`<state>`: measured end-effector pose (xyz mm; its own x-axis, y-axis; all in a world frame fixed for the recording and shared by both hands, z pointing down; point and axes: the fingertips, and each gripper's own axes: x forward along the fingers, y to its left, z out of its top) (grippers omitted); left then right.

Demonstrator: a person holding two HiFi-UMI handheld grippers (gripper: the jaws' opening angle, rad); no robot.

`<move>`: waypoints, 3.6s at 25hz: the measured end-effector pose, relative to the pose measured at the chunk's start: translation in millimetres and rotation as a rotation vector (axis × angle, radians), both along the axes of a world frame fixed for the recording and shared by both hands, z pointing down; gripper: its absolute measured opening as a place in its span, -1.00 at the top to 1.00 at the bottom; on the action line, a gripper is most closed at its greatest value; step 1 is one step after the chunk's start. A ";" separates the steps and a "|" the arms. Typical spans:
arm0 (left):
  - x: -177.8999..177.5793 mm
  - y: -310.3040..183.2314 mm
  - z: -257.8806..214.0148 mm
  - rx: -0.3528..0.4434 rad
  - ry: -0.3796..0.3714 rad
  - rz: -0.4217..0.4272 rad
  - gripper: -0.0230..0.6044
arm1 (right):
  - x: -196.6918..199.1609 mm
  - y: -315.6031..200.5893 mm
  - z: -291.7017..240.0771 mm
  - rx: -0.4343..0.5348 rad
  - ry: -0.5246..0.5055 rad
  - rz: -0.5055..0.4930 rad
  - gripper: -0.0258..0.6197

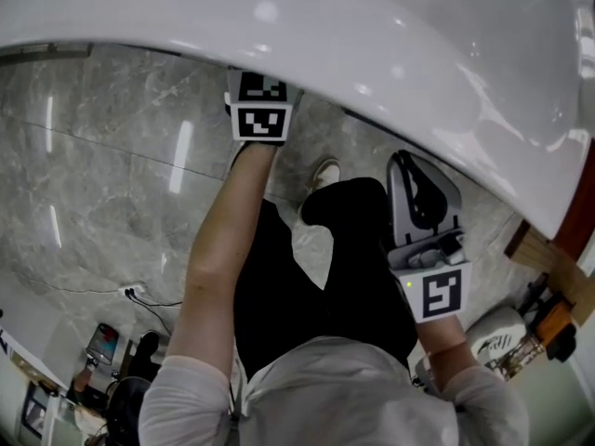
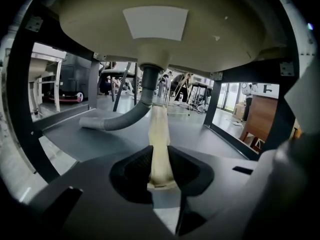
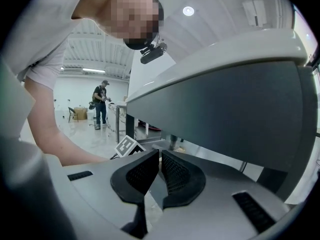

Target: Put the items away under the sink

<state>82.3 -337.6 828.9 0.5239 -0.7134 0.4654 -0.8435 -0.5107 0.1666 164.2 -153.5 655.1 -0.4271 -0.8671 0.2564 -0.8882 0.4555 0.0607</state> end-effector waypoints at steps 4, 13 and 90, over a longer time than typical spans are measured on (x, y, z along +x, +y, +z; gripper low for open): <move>3.3 -3.4 9.3 -0.012 0.018 -0.002 0.60 | 0.9 4.9 5.3 -0.022 0.033 -0.025 0.79; -8.1 4.3 -11.9 0.081 0.083 -0.009 0.42 | -6.9 13.4 2.4 -0.068 0.029 -0.034 0.79; -199.4 256.4 -568.8 0.325 0.263 -0.285 0.92 | -96.1 67.2 -456.6 0.137 -0.283 -0.207 0.79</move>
<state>-117.1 -81.2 260.1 0.3568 -0.9312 0.0743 -0.9078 -0.3268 0.2630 68.1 -86.3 198.5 -0.6341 -0.7732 -0.0096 -0.7686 0.6316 -0.1015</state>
